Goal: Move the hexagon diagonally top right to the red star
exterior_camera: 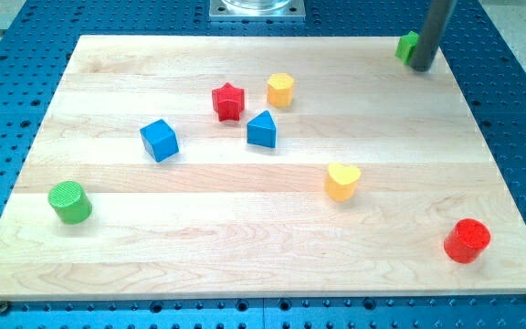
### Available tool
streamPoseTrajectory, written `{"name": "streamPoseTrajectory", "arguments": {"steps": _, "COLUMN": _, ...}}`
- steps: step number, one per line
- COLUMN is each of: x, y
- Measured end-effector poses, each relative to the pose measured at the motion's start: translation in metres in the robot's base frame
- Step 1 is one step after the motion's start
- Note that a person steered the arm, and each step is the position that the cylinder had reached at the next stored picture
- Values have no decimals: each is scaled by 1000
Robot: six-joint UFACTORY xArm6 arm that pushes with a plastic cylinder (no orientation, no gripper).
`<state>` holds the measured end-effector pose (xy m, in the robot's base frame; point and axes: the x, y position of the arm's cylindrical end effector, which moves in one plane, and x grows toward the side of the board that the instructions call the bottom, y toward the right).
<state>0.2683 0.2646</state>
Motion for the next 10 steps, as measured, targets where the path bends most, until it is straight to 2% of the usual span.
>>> {"name": "streamPoseTrajectory", "arguments": {"steps": 1, "x": 49, "y": 1}}
{"name": "streamPoseTrajectory", "arguments": {"steps": 3, "x": 56, "y": 1}}
{"name": "streamPoseTrajectory", "arguments": {"steps": 4, "x": 84, "y": -2}}
{"name": "streamPoseTrajectory", "arguments": {"steps": 5, "x": 91, "y": -4}}
{"name": "streamPoseTrajectory", "arguments": {"steps": 8, "x": 93, "y": 19}}
{"name": "streamPoseTrajectory", "arguments": {"steps": 9, "x": 118, "y": -14}}
{"name": "streamPoseTrajectory", "arguments": {"steps": 10, "x": 121, "y": -39}}
